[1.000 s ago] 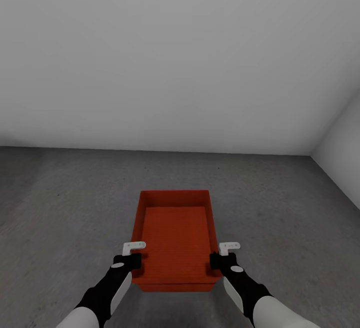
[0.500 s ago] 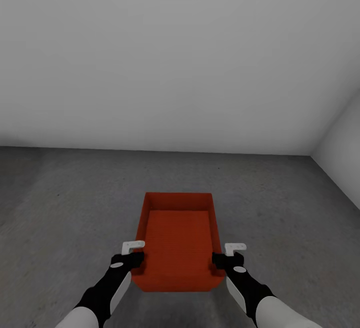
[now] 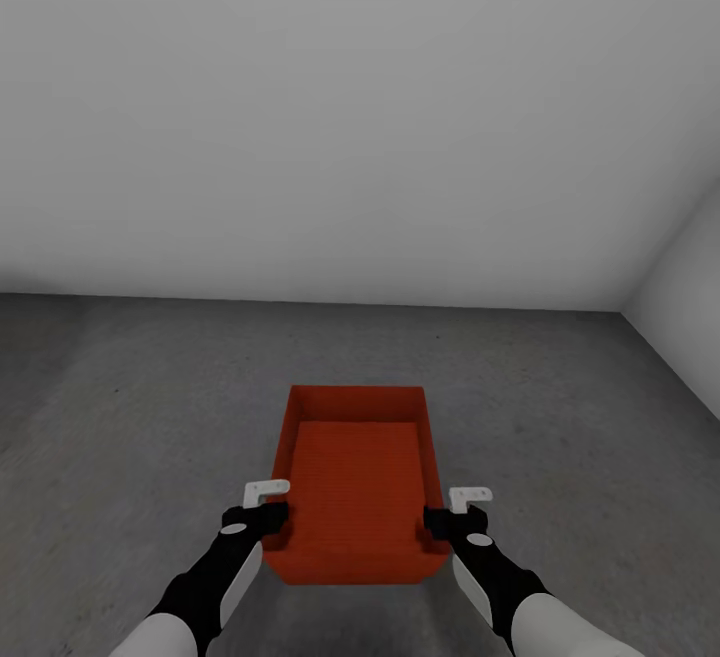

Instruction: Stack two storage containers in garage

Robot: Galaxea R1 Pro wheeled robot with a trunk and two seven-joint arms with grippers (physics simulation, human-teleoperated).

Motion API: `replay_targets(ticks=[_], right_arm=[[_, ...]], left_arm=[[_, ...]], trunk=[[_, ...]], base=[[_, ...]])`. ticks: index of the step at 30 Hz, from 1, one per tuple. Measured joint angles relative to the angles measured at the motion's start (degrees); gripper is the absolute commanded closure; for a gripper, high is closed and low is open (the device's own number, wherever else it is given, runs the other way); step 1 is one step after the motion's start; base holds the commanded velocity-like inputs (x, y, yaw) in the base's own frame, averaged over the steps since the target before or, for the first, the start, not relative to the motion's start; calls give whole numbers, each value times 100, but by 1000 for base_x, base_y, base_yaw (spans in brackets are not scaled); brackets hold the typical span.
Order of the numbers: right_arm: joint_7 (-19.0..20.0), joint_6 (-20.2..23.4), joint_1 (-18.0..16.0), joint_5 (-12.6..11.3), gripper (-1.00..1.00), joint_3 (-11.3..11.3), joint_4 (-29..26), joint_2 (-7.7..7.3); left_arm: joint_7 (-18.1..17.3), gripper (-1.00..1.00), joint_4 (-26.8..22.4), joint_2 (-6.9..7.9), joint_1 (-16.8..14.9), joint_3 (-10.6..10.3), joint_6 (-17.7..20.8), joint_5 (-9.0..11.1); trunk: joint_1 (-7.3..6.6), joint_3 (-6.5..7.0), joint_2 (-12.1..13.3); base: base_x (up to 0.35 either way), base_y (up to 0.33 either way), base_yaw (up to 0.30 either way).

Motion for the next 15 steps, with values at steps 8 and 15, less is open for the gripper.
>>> replay_targets(ticks=[8, 15], right_arm=[[-5, 19, 0, 2, -100, 19, 0, 0], [-6, 20, 0, 2, -100, 21, 0, 0]], left_arm=[[8, -100, 38, -8, 0, 2, 1, 2], [2, -100, 66, -8, 1, 6, 1, 2]], trunk=[[-43, 35, 79], [-197, 161, 359]], base=[[0, 0, 0], [0, 0, 0]])
